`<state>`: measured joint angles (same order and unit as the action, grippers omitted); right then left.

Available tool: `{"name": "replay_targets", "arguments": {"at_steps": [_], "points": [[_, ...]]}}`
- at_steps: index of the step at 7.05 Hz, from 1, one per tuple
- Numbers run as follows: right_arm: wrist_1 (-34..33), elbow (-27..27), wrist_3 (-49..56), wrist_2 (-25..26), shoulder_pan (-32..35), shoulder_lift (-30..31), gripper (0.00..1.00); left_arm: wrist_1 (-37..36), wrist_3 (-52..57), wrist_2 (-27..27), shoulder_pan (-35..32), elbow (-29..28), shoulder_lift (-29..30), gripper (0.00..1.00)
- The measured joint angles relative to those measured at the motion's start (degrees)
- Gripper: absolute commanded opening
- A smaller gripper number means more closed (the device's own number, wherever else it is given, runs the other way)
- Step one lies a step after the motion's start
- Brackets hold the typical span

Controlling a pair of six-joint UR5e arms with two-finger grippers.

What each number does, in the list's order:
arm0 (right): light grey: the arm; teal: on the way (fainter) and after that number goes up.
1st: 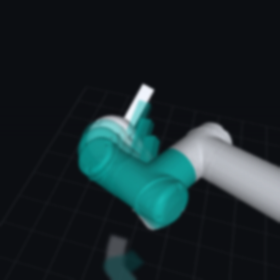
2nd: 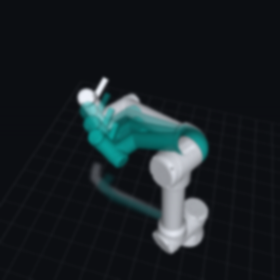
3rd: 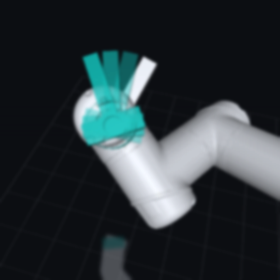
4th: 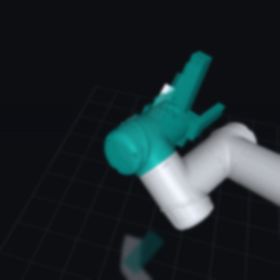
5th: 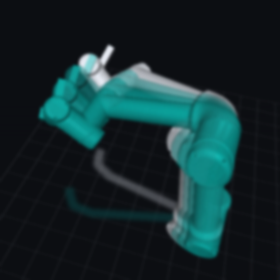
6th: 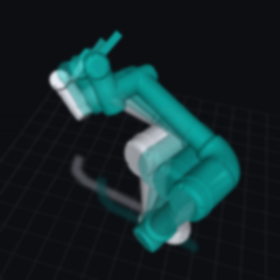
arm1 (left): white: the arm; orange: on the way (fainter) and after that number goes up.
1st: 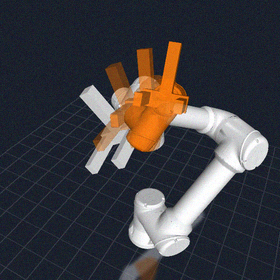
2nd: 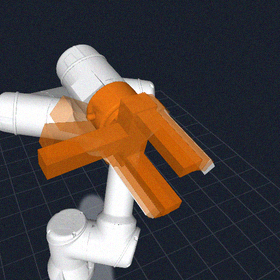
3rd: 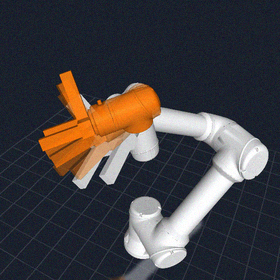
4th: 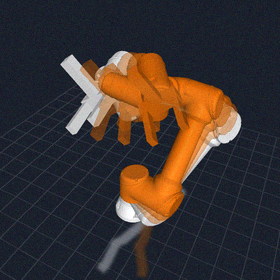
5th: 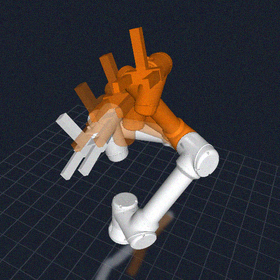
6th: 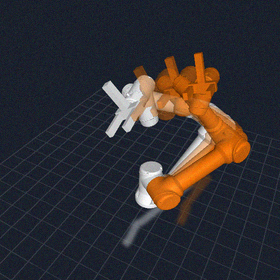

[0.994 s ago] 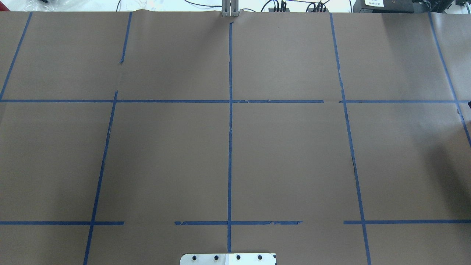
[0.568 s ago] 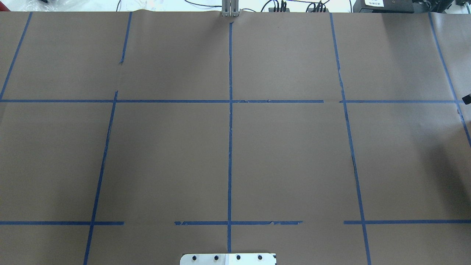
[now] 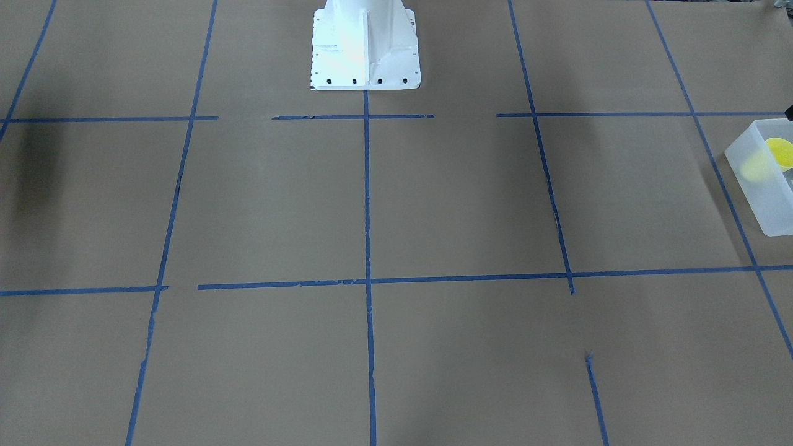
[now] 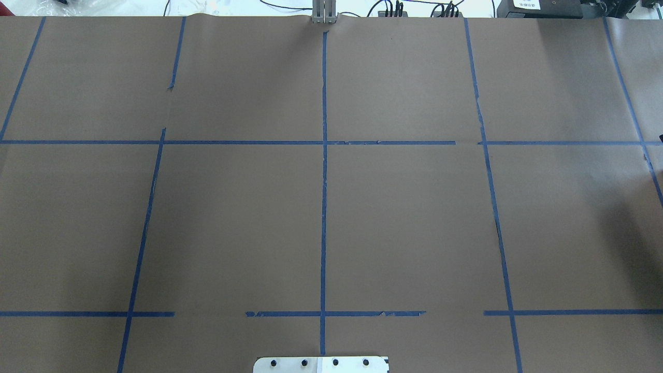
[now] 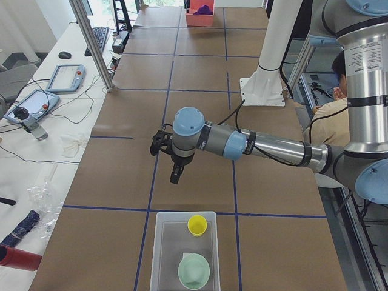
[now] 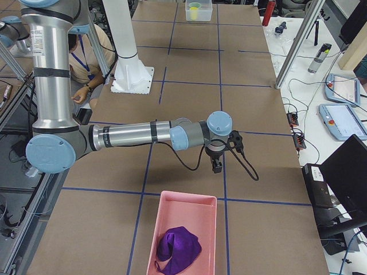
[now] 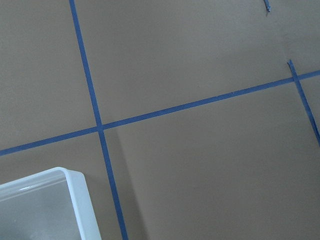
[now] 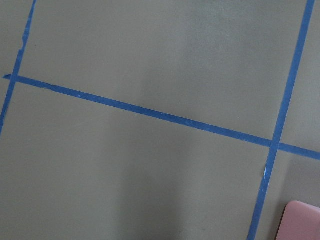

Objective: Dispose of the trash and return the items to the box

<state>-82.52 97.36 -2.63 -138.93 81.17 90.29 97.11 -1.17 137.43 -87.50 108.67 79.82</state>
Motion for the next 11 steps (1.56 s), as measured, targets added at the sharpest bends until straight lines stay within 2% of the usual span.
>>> {"name": "replay_targets", "arguments": {"at_steps": [2,4,6,8,11], "points": [[0.0,1.0,0.3,0.2,0.0,-0.2,1.0,0.6,1.3,-0.5,-0.2,-5.6,0.9,1.0],[-0.1,0.9,0.5,1.5,0.0,-0.4,1.0,0.1,4.7,-0.5,-0.2,-7.2,1.6,1.0],[-1.9,1.2,0.4,4.5,-0.1,-0.6,1.0,-5.1,5.4,-0.5,-0.3,-6.5,4.0,1.0],[-4.1,1.2,0.5,5.2,-0.1,-0.6,1.0,-9.9,5.8,-0.5,-0.4,-4.9,6.0,1.0],[-4.1,0.9,0.5,5.3,-0.2,-0.7,1.0,-10.6,6.0,-0.5,-0.5,-5.1,7.6,1.0]]}}
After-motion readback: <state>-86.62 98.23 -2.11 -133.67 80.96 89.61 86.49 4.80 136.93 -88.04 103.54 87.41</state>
